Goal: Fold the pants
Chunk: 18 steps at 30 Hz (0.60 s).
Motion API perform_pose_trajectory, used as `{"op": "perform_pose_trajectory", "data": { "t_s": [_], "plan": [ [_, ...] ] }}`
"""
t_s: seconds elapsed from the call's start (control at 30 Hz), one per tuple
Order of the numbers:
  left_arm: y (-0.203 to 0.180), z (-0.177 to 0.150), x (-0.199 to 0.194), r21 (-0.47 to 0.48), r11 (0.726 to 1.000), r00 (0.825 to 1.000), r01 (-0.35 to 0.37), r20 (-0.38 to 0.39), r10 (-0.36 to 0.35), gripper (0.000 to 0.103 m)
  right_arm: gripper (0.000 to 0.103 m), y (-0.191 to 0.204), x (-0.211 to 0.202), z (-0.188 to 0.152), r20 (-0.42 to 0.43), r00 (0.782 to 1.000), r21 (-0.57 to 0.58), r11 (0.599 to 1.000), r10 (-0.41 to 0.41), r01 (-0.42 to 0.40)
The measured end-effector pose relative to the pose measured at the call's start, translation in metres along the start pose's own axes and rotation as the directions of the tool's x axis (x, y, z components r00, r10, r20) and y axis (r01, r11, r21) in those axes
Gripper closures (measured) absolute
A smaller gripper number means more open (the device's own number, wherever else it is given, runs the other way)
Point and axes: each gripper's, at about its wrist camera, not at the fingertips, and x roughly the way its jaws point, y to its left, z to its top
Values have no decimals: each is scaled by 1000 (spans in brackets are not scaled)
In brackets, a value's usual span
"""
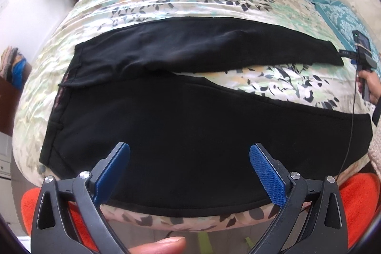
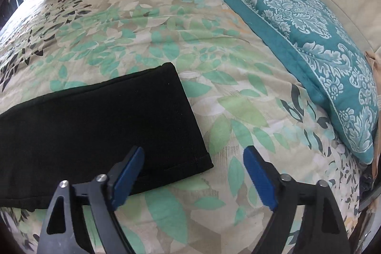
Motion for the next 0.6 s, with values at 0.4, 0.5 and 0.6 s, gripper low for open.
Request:
{"op": "perform_pose_trajectory", "data": {
  "t_s": [0.4,0.5,0.6],
  "plan": [
    [141,87,101,-182,935,947,-306,48,319,2,14,83,-143,-96,158,929,-45,942,335,-332],
    [147,81,136,-137,926,935,-352,-15,354,1,14,118,-173,-146,148,895,-52,907,421,-418],
    [142,68,117,-116,925,931,-361,14,365,2,14,147,-200,-196,117,872,-72,880,475,-469]
  ]
}}
